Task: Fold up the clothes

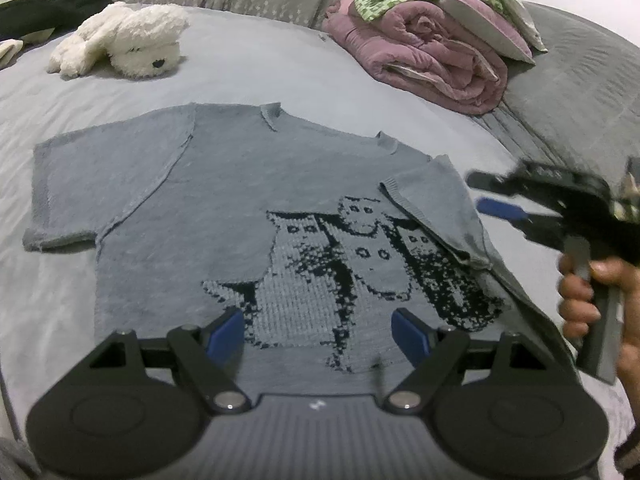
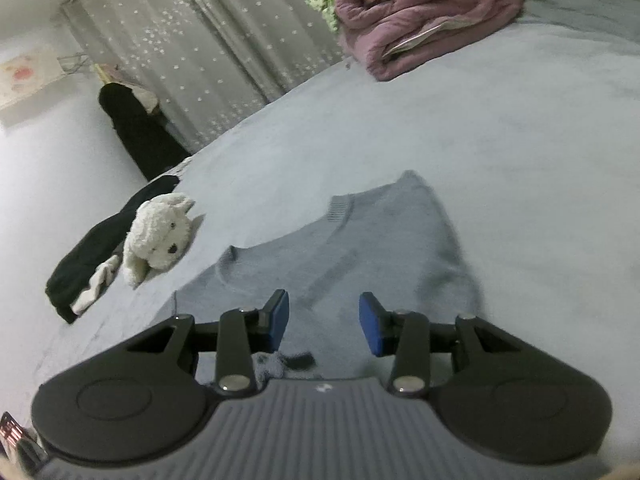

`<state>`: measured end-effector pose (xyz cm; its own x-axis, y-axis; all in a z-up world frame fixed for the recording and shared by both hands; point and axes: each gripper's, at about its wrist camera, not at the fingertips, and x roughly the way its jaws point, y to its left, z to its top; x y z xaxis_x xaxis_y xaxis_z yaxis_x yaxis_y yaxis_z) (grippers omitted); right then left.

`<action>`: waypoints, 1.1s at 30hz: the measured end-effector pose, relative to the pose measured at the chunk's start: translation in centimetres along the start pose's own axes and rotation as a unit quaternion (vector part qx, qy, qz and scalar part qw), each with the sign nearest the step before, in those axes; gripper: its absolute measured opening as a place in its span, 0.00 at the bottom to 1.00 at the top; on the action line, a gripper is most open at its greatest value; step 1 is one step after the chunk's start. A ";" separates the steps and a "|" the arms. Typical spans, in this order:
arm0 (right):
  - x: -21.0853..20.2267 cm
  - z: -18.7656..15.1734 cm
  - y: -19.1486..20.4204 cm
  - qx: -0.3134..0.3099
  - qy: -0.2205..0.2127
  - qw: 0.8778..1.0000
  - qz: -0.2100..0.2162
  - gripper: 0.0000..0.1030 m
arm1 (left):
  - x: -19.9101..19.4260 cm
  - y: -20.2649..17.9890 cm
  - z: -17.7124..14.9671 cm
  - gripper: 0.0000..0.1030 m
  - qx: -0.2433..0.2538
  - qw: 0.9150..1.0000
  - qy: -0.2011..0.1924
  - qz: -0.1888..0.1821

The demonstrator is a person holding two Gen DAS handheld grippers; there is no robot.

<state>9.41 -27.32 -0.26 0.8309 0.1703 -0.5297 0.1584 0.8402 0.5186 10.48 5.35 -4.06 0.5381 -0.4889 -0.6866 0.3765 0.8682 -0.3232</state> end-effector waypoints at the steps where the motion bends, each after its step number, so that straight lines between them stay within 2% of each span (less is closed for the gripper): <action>1: -0.5 -0.2 -0.2 0.001 0.000 1.000 -0.005 0.42 | -0.1 -0.1 0.0 0.79 0.002 1.000 -0.001 -0.001; 7: -4.4 -2.4 -1.9 0.003 0.003 0.999 -0.035 0.42 | -0.1 -1.1 -0.3 0.79 0.020 1.000 -0.007 0.000; 15: -9.2 -5.1 -3.1 -0.028 0.007 0.995 -0.099 0.42 | -0.1 -2.5 -0.9 0.78 0.041 0.999 -0.013 -0.005; 19: -11.5 -6.4 -3.6 -0.058 0.012 0.990 -0.129 0.42 | 0.0 -2.8 -1.2 0.73 0.035 0.999 -0.001 -0.041; 23: -13.0 -7.8 -4.2 -0.093 0.032 0.987 -0.125 0.42 | 0.2 -3.9 -1.6 0.65 0.019 0.998 0.001 -0.065; 30: -14.1 -9.5 -5.1 -0.150 0.087 0.975 -0.135 0.41 | 2.7 -8.8 -2.2 0.61 -0.007 0.992 0.019 -0.122; 33: -14.8 -10.1 -6.0 -0.152 0.104 0.974 -0.132 0.37 | 4.8 -11.2 -2.1 0.53 -0.018 0.989 0.026 -0.145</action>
<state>-9.24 -29.72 -2.30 0.6519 0.0010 -0.7583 0.1615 0.9769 0.1402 7.30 -6.55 -5.09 0.3710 -0.7134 -0.5946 0.4815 0.6952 -0.5337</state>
